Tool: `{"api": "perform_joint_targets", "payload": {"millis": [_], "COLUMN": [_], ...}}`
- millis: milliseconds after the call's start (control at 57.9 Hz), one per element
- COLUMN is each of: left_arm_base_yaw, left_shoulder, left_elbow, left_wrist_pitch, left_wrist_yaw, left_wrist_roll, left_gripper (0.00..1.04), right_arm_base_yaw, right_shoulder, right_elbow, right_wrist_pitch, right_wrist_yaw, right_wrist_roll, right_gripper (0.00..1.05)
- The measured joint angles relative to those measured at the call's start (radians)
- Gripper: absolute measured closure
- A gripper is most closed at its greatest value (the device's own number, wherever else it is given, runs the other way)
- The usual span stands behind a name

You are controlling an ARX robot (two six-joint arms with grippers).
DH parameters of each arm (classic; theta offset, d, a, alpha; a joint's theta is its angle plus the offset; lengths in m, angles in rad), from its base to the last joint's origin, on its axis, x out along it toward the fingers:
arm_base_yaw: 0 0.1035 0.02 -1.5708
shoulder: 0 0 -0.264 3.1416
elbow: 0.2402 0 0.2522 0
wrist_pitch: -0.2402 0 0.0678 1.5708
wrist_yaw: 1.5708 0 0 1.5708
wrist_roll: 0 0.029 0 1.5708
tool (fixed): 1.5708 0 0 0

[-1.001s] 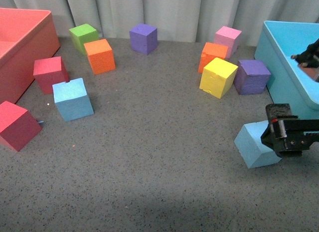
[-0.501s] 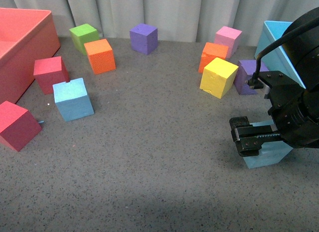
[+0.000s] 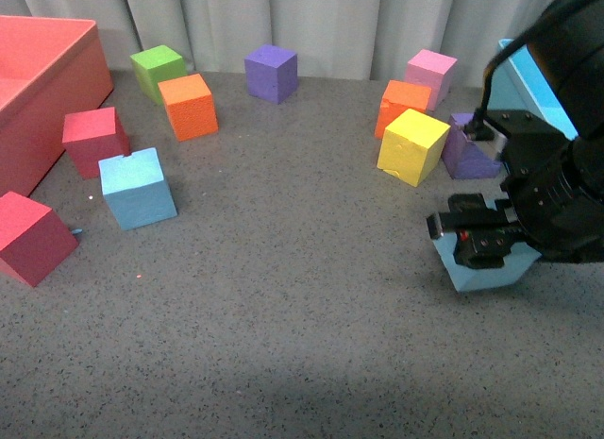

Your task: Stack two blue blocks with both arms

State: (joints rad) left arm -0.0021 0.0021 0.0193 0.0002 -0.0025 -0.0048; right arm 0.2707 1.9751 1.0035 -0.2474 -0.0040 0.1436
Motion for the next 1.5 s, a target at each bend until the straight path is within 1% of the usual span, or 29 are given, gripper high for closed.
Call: {"api": "perform_joint_targets", "payload": {"millis": [173,328,483,587,673,846,1105,1139,1156,1225,1312,1363,1398,1432,1502], "left_arm_base_yaw": [0.0,0.0,0.0,0.0,0.0,0.0,0.0,0.0,0.0,0.0,0.0,0.0,0.0,0.0,0.0], "left_shoulder": [0.0,0.0,0.0,0.0,0.0,0.0,0.0,0.0,0.0,0.0,0.0,0.0,0.0,0.0,0.0], "left_elbow": [0.0,0.0,0.0,0.0,0.0,0.0,0.0,0.0,0.0,0.0,0.0,0.0,0.0,0.0,0.0], "left_wrist_pitch": [0.0,0.0,0.0,0.0,0.0,0.0,0.0,0.0,0.0,0.0,0.0,0.0,0.0,0.0,0.0], "left_wrist_yaw": [0.0,0.0,0.0,0.0,0.0,0.0,0.0,0.0,0.0,0.0,0.0,0.0,0.0,0.0,0.0], "left_wrist_roll": [0.0,0.0,0.0,0.0,0.0,0.0,0.0,0.0,0.0,0.0,0.0,0.0,0.0,0.0,0.0], "left_gripper": [0.07,0.07,0.07,0.07,0.07,0.07,0.07,0.07,0.07,0.07,0.07,0.07,0.07,0.07,0.07], "right_arm_base_yaw": [0.056,0.113,0.179,0.216,0.235,0.25,0.262,0.264,0.264,0.265,0.264,0.262,0.26,0.257,0.249], "right_shoulder": [0.009,0.094,0.233,0.334,0.388,0.439,0.474,0.474,0.474,0.474,0.463,0.439,0.42,0.396,0.336], "right_elbow": [0.08,0.207,0.387,0.531,0.624,0.721,0.763,0.763,0.763,0.76,0.737,0.701,0.68,0.659,0.611], "right_wrist_pitch": [-0.029,-0.073,-0.153,-0.217,-0.261,-0.322,-0.344,-0.342,-0.339,-0.326,-0.294,-0.257,-0.24,-0.222,-0.175], "right_wrist_yaw": [-0.002,-0.005,0.009,-0.012,-0.015,-0.005,-0.013,-0.017,-0.019,-0.021,-0.045,-0.06,-0.064,-0.069,-0.082], "right_wrist_roll": [0.045,0.091,0.151,0.208,0.244,0.28,0.3,0.302,0.304,0.311,0.329,0.341,0.344,0.352,0.358], "right_gripper": [0.56,0.56,0.57,0.57,0.57,0.57,0.57,0.53,0.49,0.39,0.27,0.16,0.11,0.08,0.1]}}
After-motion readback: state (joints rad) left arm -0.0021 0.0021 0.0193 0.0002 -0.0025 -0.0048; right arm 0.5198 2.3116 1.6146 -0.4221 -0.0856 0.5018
